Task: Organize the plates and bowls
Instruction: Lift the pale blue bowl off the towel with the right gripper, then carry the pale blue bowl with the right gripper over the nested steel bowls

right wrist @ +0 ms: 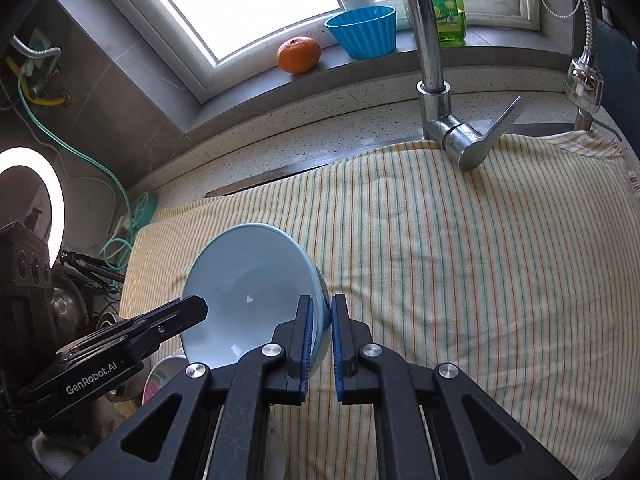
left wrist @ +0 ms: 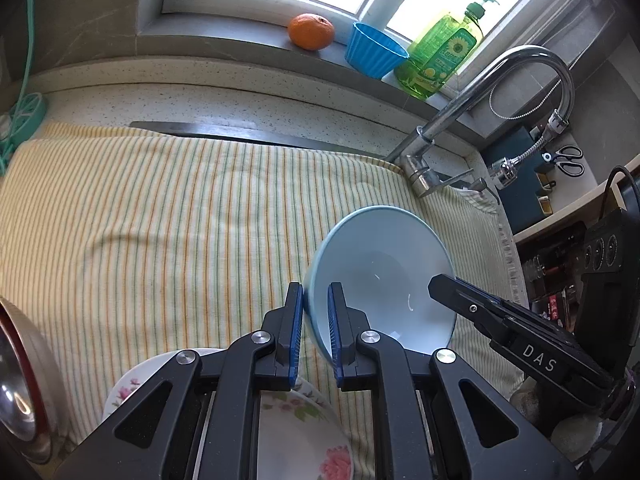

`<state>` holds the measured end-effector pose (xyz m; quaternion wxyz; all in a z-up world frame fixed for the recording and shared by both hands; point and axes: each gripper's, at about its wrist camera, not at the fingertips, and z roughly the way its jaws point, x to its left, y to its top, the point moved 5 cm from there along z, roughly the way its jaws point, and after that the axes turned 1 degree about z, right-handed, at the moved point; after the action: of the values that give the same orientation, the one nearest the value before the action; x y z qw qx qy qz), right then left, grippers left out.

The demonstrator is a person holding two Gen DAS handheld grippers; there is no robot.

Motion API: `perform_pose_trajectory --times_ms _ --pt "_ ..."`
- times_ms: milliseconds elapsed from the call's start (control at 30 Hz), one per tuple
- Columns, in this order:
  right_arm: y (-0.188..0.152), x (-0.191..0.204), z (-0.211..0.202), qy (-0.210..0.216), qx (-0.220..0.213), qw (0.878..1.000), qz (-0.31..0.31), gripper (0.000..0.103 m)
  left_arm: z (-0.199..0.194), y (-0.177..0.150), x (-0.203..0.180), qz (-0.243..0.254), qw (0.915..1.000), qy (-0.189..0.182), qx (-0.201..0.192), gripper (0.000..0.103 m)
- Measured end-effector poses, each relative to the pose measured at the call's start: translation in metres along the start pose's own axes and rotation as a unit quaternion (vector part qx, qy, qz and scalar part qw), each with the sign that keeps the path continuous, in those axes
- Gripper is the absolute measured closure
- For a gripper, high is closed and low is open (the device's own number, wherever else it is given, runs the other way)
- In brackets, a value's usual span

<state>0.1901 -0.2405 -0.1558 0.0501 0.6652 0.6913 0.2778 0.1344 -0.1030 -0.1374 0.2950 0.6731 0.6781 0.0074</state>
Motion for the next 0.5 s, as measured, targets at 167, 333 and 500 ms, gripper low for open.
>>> perform_pose_trajectory --times_ms 167,333,500 --pt "-0.002 0.019 -0.004 0.006 -0.002 1.000 -0.013 0.095 -0.016 -0.003 0.012 -0.016 0.9998 -0.004 -0.012 0.092" --pt "-0.007 0.040 -0.006 0.012 -0.003 1.000 -0.028 0.095 -0.032 -0.006 0.024 -0.025 0.9994 -0.001 -0.025 0.092" --pt "-0.011 0.063 -0.007 0.022 -0.003 0.999 -0.041 0.095 -0.049 -0.009 0.042 -0.036 0.9987 0.002 -0.036 0.092"
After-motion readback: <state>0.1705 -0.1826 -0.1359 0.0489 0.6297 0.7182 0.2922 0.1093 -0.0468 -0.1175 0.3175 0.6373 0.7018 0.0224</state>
